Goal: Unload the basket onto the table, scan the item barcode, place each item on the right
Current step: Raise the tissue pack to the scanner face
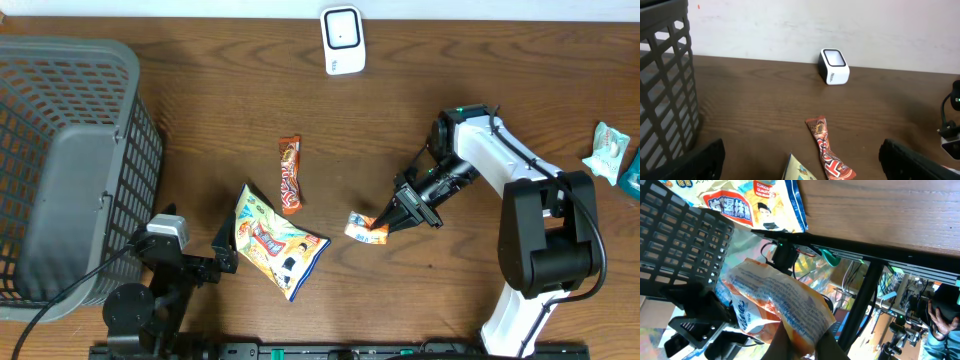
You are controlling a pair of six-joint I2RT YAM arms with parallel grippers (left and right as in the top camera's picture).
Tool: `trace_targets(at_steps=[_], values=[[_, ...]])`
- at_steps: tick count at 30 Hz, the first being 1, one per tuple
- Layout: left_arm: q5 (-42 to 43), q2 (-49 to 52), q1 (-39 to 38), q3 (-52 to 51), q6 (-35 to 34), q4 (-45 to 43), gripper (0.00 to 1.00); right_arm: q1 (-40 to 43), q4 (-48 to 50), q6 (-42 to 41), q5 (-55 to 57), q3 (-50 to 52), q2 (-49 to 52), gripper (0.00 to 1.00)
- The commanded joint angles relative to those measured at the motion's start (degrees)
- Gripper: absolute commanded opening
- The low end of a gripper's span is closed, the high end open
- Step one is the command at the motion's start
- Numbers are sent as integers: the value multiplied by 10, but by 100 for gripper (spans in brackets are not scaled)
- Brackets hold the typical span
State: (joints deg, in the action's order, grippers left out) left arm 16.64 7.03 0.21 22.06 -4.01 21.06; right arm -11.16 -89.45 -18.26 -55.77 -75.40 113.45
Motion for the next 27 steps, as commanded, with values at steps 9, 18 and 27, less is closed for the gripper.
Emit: trace_targets(at_steps=[9, 18, 27], values=[[9, -1, -2, -3, 8, -1, 98, 0, 87, 5, -11, -5, -6, 1], [9, -1, -2, -3, 8, -1, 98, -2, 458, 5, -14, -5, -6, 1], [9, -1, -2, -3, 8, -1, 98, -12, 827, 5, 102, -5, -6, 1]])
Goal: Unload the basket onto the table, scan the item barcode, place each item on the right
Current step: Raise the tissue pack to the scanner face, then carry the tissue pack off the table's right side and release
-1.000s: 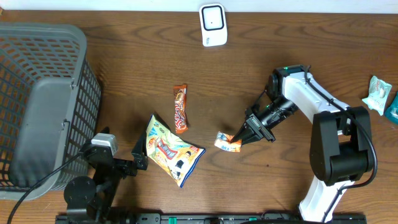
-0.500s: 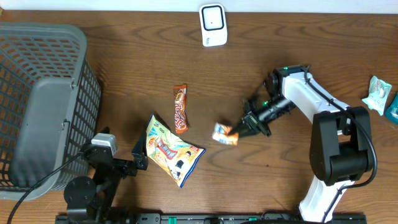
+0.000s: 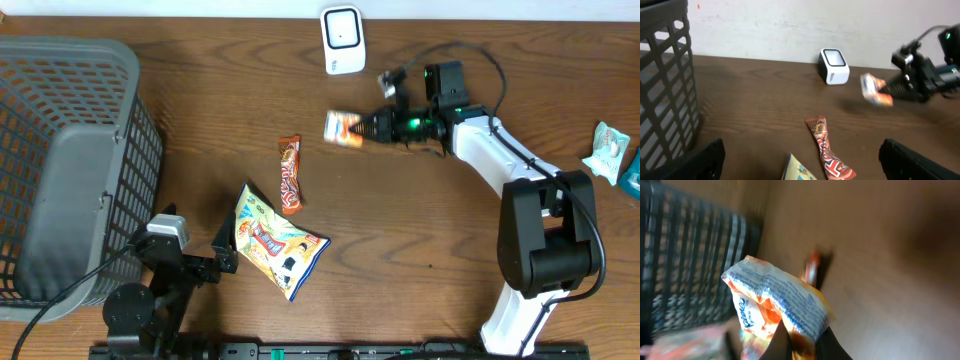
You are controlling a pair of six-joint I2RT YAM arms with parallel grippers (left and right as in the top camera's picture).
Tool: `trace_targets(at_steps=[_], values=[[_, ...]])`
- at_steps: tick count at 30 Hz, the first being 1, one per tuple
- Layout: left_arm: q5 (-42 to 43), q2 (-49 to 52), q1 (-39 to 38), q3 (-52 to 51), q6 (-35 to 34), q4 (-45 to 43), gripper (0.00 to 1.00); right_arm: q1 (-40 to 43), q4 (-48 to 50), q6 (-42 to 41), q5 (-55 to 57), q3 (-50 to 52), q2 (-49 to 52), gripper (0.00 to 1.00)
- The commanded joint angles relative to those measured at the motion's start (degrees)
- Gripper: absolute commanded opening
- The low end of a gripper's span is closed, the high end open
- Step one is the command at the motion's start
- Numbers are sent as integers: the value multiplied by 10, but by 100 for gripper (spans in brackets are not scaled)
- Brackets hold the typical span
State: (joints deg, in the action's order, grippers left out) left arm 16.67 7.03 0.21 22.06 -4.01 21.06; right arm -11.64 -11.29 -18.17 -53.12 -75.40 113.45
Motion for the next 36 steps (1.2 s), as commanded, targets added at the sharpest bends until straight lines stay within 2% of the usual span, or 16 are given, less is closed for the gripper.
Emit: trace_targets(at_steps=[1, 4, 7, 11, 19, 25, 30, 36], values=[[9, -1, -2, -3, 8, -1, 98, -10, 74, 5, 130, -5, -6, 1], [9, -1, -2, -3, 8, -1, 98, -24, 138, 16, 278, -5, -5, 1], [9, -1, -2, -3, 8, -1, 98, -43, 204, 90, 367, -5, 0, 1], [9, -1, -2, -3, 8, -1, 98, -64, 296, 130, 426, -5, 14, 1], [9, -1, -2, -3, 8, -1, 98, -71, 496, 136, 494, -29, 103, 1], [9, -1, -2, -3, 8, -1, 98, -72, 488, 136, 494, -155, 210, 1], [9, -1, -2, -3, 8, -1, 98, -72, 461, 136, 499, -247, 261, 1], [9, -1, -2, -3, 8, -1, 98, -72, 437, 135, 502, -267, 272, 1]])
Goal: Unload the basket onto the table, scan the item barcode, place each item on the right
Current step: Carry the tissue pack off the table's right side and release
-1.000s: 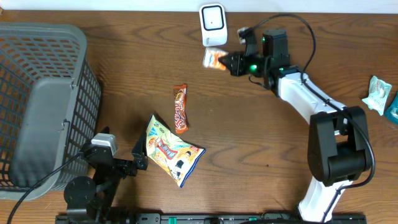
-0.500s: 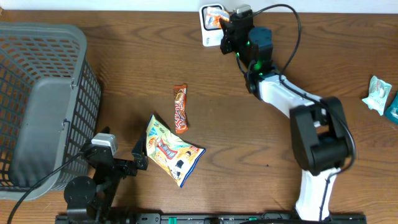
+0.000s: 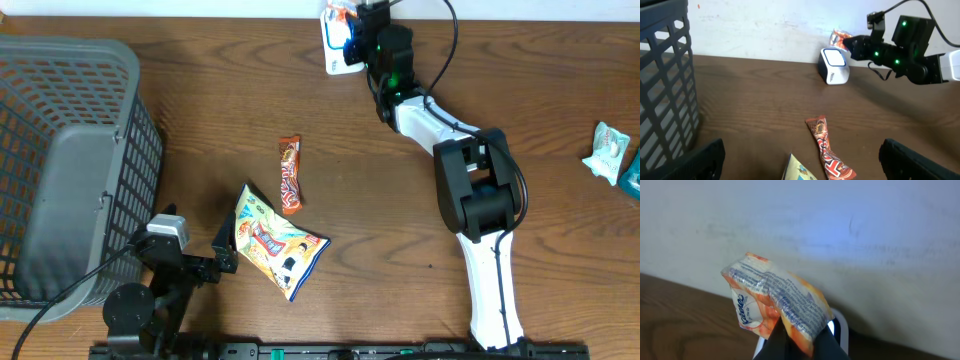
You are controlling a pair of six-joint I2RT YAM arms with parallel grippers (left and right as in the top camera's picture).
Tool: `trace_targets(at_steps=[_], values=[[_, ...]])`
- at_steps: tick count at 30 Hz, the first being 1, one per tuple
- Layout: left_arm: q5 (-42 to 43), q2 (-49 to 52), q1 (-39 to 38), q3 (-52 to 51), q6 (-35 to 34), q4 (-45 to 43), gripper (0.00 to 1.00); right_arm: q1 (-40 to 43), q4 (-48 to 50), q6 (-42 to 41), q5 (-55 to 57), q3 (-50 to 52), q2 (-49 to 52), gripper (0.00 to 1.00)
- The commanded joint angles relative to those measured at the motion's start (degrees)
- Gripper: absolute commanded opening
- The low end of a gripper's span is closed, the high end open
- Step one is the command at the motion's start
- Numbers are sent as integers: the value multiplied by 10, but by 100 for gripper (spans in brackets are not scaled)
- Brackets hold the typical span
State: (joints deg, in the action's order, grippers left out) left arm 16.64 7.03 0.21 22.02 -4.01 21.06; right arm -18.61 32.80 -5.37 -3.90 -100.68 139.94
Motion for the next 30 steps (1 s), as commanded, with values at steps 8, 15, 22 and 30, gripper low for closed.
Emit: trace_targets(at_steps=[8, 15, 22, 30], values=[[9, -1, -2, -2, 8, -1, 98, -2, -27, 7, 9, -14, -3, 1], [9, -1, -2, -2, 8, -1, 98, 11, -186, 7, 33, -14, -91, 1], [9, -1, -2, -2, 8, -1, 98, 64, -509, 7, 287, -14, -221, 1], [9, -1, -2, -2, 8, -1, 98, 200, -756, -41, 381, -3, -227, 1]])
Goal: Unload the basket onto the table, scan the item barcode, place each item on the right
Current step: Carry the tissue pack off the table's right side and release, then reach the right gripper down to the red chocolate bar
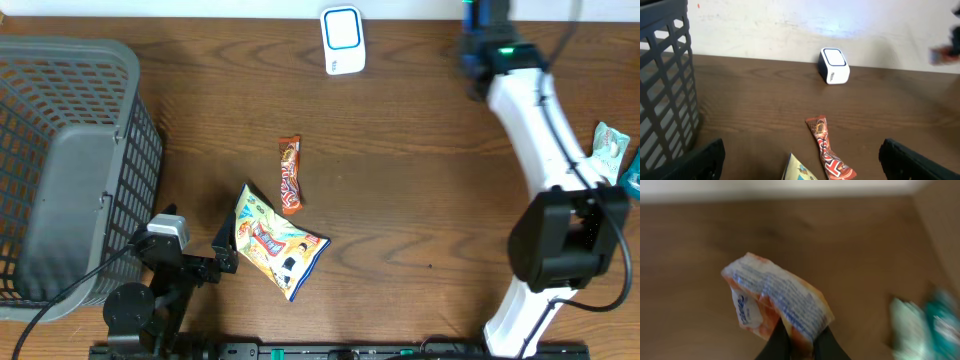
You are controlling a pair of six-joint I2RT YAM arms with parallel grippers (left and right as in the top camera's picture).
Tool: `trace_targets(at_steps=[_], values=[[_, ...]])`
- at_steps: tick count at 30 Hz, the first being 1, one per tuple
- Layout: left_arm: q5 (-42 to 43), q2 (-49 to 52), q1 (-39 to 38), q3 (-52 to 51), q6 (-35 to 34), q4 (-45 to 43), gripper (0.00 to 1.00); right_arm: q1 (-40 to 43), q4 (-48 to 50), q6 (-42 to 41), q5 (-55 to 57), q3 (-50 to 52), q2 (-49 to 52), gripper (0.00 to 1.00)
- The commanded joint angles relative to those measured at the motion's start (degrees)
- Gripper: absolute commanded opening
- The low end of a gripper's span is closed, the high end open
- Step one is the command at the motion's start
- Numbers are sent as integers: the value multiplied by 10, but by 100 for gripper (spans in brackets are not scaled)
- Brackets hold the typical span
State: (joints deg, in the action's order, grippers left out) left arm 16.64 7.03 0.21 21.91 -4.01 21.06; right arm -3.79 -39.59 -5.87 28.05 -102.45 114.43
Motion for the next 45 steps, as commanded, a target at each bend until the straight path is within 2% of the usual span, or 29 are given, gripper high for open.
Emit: trace_targets(at_steps=[1, 3, 7, 10, 12, 14, 16, 17, 19, 20, 21, 23, 25, 27, 34, 41, 45], values=[[9, -1, -2, -1, 8, -1, 98, 71, -40, -46, 61, 22, 33, 1], [9, -1, -2, -1, 8, -1, 98, 110, -38, -50, 61, 43, 42, 1], [9, -1, -2, -1, 8, -1, 98, 210, 30, -50, 41, 120, 71, 1], [9, -1, -2, -1, 8, -1, 98, 245, 43, -50, 16, 148, 75, 3], [9, -1, -2, -1, 8, -1, 98, 263, 47, -50, 7, 150, 74, 23], [9, -1, -2, -1, 8, -1, 98, 271, 44, -50, 7, 140, 68, 38], [9, -1, -2, -1, 8, -1, 98, 273, 35, -50, 4, 125, 55, 67], [9, -1, -2, -1, 8, -1, 98, 270, 30, -48, -5, 115, 44, 73], [9, -1, -2, -1, 8, -1, 98, 265, 20, -48, -37, 96, 20, 78], [9, -1, -2, -1, 8, -1, 98, 261, 16, -48, -60, 89, 6, 85], [9, -1, -2, -1, 8, -1, 98, 257, 14, -48, -95, 82, -11, 99], [9, -1, -2, -1, 8, -1, 98, 249, 16, -52, -175, 75, -45, 99], [9, -1, -2, -1, 8, -1, 98, 236, 20, -112, -322, 75, -98, 99], [9, -1, -2, -1, 8, -1, 98, 226, 11, -155, -408, 75, -127, 99], [9, -1, -2, -1, 8, -1, 98, 165, -40, -304, -579, 75, -167, 99], [9, -1, -2, -1, 8, -1, 98, 52, -67, -318, -666, 89, -164, 99], [9, -1, -2, -1, 8, -1, 98, -39, -74, -263, -650, 94, -164, 99]])
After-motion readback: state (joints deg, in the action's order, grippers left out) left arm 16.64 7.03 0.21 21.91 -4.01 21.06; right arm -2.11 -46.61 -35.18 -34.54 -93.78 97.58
